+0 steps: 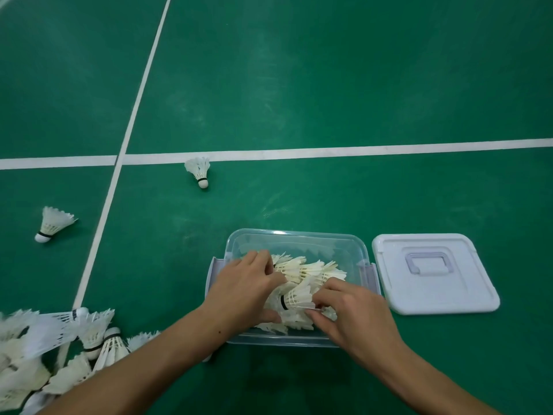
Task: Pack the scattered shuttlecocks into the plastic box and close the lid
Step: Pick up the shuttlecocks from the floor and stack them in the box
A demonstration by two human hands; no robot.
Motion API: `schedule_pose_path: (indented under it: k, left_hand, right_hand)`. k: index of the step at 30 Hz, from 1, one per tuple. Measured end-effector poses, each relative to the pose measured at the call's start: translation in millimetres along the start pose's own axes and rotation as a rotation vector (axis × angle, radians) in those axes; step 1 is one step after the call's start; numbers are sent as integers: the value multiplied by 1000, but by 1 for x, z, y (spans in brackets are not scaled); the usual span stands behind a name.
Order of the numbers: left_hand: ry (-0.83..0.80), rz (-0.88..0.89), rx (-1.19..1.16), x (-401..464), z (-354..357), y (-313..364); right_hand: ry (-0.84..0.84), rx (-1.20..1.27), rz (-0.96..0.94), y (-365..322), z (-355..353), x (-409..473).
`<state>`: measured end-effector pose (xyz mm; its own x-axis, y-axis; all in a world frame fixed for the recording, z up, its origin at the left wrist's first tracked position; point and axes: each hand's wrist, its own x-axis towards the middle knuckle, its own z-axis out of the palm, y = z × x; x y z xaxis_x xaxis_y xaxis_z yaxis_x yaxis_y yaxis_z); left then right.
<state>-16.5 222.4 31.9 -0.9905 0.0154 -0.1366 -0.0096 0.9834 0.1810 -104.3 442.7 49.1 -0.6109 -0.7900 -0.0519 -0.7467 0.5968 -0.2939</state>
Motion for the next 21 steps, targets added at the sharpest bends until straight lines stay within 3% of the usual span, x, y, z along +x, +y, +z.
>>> schedule_pose_path:
  k: [9, 14, 21]
  left_hand:
    - [-30, -45, 68, 7, 8, 5]
    - [-65, -76, 91, 11, 10, 12]
    - [-76, -78, 12, 10, 3, 13]
  right_hand:
    - [-184, 142, 65, -4, 24, 23]
    - [-271, 232, 199, 0, 30, 35]
    - [-260, 268, 224, 6, 16, 27]
